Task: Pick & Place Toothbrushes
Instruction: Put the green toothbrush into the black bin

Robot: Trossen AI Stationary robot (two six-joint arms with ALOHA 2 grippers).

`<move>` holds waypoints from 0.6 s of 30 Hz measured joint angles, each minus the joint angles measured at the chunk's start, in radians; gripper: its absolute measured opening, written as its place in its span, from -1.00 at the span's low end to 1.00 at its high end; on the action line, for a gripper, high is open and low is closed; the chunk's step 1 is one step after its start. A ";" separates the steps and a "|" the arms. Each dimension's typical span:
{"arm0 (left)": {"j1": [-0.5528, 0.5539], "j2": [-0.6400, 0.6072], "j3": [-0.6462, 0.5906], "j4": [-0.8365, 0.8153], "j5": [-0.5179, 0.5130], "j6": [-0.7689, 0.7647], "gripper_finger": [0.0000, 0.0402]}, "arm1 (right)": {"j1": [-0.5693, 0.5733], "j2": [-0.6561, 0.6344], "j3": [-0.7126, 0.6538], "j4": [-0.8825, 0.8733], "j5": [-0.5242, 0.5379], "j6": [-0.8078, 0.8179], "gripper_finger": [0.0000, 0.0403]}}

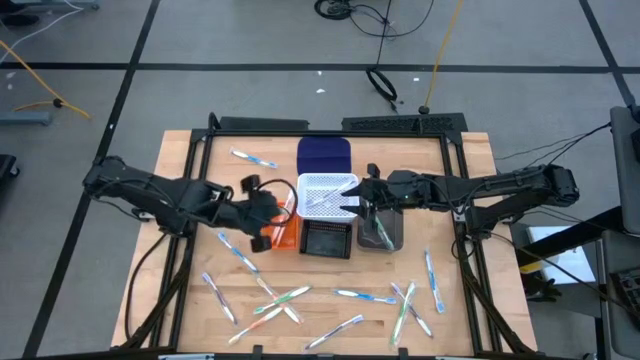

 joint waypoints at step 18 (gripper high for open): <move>0.136 0.038 0.008 0.675 0.128 0.386 -1.00 | 0.018 0.000 0.000 0.100 -0.001 -0.078 -0.23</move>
